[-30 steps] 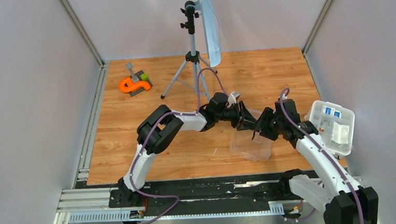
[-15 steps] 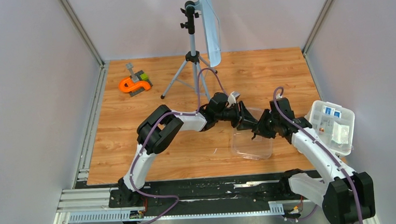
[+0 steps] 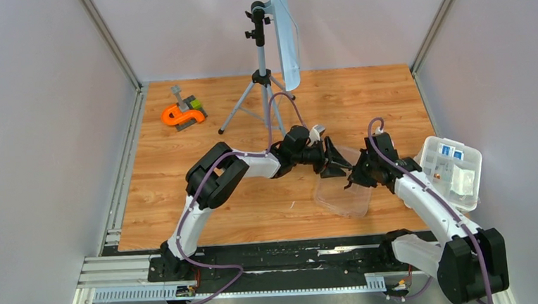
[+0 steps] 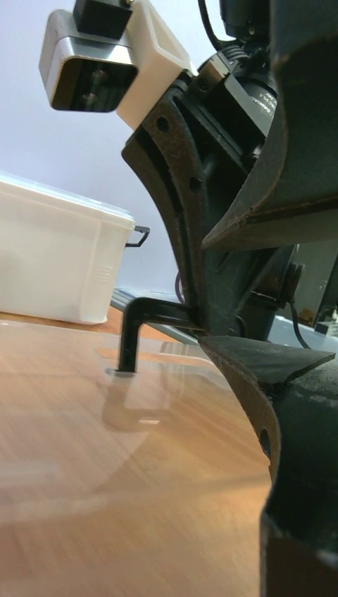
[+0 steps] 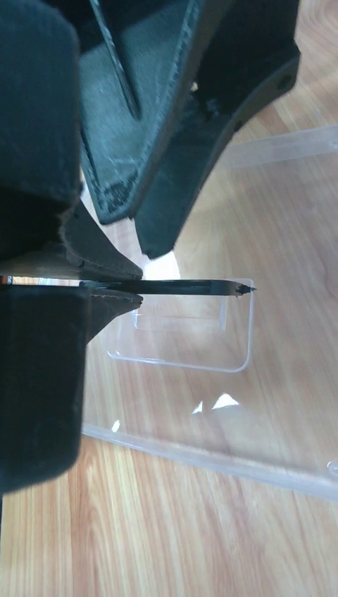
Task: Organize the medicine kit
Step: Pick up the lid from the center of the board.
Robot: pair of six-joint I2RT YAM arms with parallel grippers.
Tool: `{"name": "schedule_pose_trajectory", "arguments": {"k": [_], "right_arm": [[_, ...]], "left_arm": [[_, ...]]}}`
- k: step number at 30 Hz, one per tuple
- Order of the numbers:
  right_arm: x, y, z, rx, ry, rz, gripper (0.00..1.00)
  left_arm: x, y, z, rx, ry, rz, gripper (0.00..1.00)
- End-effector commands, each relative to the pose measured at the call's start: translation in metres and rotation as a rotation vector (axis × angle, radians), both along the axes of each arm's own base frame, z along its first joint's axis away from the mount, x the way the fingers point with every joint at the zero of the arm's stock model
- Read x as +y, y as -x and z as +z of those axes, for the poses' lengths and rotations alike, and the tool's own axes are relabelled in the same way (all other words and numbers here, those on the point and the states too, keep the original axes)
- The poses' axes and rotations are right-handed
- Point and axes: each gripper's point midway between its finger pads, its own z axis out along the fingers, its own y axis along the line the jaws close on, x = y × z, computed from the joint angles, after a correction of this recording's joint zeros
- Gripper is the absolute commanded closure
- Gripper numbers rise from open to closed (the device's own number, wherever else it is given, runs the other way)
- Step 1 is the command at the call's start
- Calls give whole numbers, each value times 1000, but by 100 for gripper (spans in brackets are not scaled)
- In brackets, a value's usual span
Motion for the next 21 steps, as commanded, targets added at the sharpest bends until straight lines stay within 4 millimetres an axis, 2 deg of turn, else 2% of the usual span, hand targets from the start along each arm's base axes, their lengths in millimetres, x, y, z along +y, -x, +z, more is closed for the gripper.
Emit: {"name": "schedule_pose_trajectory", "arguments": {"k": [1, 2, 3, 4, 5, 6, 7, 8, 9, 13, 16, 21], "right_arm": [[-22, -17, 20, -75, 122, -46, 100], [-25, -19, 22, -80, 136, -51, 100], [-27, -20, 25, -88, 147, -56, 100], [-29, -22, 29, -96, 158, -61, 100], [-31, -24, 33, -107, 167, -65, 100], [-33, -27, 38, -119, 177, -67, 100], [-34, -30, 43, -134, 183, -68, 100], [-34, -33, 48, -147, 189, -69, 100], [-35, -36, 53, -158, 193, -67, 100], [-34, -48, 73, -203, 206, -57, 100], [-38, -59, 95, -253, 236, -55, 100], [-58, -70, 139, -341, 342, -70, 100]], "left_arm": [[8, 0, 37, -78, 41, -10, 43], [10, 1, 33, -72, 9, -8, 42], [12, 2, 40, -111, 6, -15, 41], [17, 4, 35, -127, -34, -20, 40], [19, 5, 42, -149, -42, -22, 40], [25, 7, 36, -167, -84, -28, 39], [28, 8, 45, -189, -89, -26, 39], [34, 10, 39, -204, -128, -31, 39], [38, 11, 50, -229, -126, -28, 39], [55, 19, 69, -324, -178, -36, 39], [67, 21, 80, -390, -215, -36, 39], [71, 25, 89, -461, -224, -62, 39]]}}
